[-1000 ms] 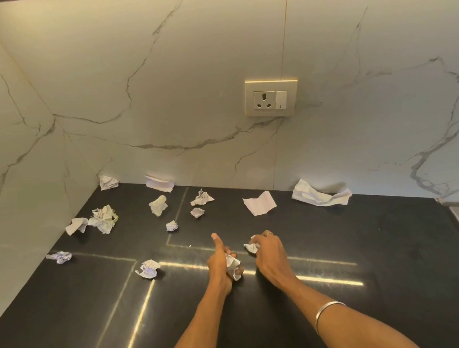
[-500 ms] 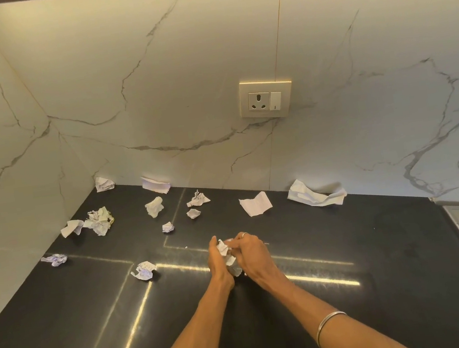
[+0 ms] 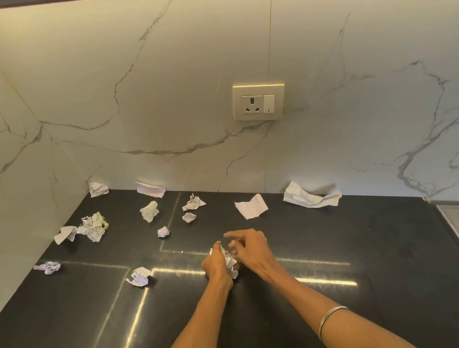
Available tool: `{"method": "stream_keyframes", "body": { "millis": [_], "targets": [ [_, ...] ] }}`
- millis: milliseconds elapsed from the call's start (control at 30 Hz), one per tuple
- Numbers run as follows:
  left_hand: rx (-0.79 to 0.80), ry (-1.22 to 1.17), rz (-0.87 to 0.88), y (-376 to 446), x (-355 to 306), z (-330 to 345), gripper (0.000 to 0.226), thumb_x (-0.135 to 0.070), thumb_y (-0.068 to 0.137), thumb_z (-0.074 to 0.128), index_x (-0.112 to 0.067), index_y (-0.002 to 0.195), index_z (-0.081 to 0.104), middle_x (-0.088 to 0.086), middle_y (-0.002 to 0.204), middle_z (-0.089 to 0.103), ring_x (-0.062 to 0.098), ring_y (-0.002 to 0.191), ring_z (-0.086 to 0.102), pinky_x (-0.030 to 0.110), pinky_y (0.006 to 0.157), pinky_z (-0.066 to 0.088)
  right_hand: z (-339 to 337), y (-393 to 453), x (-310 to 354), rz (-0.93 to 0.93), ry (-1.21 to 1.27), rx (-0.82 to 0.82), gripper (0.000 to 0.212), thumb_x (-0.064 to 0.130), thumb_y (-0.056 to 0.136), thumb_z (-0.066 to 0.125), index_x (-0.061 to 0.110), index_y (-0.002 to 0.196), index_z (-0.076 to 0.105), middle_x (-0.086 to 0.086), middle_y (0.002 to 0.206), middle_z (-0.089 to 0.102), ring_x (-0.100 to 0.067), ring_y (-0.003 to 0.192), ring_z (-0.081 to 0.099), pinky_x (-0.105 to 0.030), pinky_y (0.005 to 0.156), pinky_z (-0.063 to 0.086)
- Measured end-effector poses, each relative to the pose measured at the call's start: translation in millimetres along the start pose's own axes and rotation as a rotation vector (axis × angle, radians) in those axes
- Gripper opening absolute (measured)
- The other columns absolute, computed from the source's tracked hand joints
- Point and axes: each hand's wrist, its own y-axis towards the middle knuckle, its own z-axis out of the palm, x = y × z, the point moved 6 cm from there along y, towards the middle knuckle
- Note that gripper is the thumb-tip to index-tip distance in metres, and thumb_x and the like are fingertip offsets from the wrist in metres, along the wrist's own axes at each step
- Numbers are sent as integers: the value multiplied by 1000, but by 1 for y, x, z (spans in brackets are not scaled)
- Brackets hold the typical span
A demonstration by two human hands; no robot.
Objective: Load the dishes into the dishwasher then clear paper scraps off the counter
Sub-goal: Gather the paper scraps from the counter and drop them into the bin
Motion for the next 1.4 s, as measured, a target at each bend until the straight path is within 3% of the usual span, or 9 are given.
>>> {"method": "stream_keyframes", "body": {
  "millis": [133,400,600,700,833,967,1100,1200,1400],
  "targets": [
    [13,-29,-20,4,-4,12,25,-26,87,69,-7,73,59,8,60,57,21,40,48,23,38,36,-21,15,-24,71,-11,-109,36,4,94,53,21,124,65,0,120,65,-11,104,65,-28,96,53],
    [14,-18,-60,14,-10,30,27,-31,83,73,-7,77,61,8,65,58,21,45,51,26,41,39,-44,64,-44,70,-214,-112,69,6,85,65,22,146,38,-6,152,30,-28,136,35,-39,100,46],
    [65,-105,-174,33,-18,31,18,-18,81,63,-13,67,51,1,59,49,18,40,42,22,36,30,-16,106,-56,164,-259,15,63,45,88,63,32,145,42,-15,159,16,-35,145,23,-48,117,29],
    [93,-102,-170,33,-17,32,21,-18,82,62,-14,64,50,1,57,47,18,38,40,21,37,29,-7,111,-64,163,-360,-8,48,42,87,65,25,132,60,-15,149,38,-34,137,37,-43,112,35],
    [104,-100,-153,33,-15,32,23,-18,84,62,-15,63,51,1,55,47,17,36,40,21,40,29,-19,99,-58,129,-419,-140,23,16,88,69,9,110,72,-10,112,67,-28,104,65,-32,81,53],
    [102,-62,-116,32,-13,29,17,-19,84,64,-12,71,56,4,57,51,19,40,44,23,40,33,-24,87,-57,149,-450,-101,19,13,91,63,9,108,70,-12,109,69,-29,101,66,-33,79,52],
    [149,-61,-78,25,-11,26,13,-21,86,65,-11,81,60,6,61,55,19,42,47,24,39,36,-22,74,-47,270,-70,-66,31,9,81,74,15,111,69,-10,112,70,-25,100,68,-32,88,55],
    [140,-77,-82,24,-7,21,27,-27,87,64,-3,98,67,10,71,64,21,47,57,27,39,42,0,57,-31,326,105,134,53,8,75,82,23,115,52,-5,98,72,-13,73,72,-30,68,61],
    [93,-87,-37,10,-1,13,36,-39,90,61,-5,99,69,13,81,69,24,62,64,31,50,50,4,42,-10,215,-47,221,31,12,74,81,19,104,77,-2,104,74,-12,86,69,-25,73,60]
  ]
}}
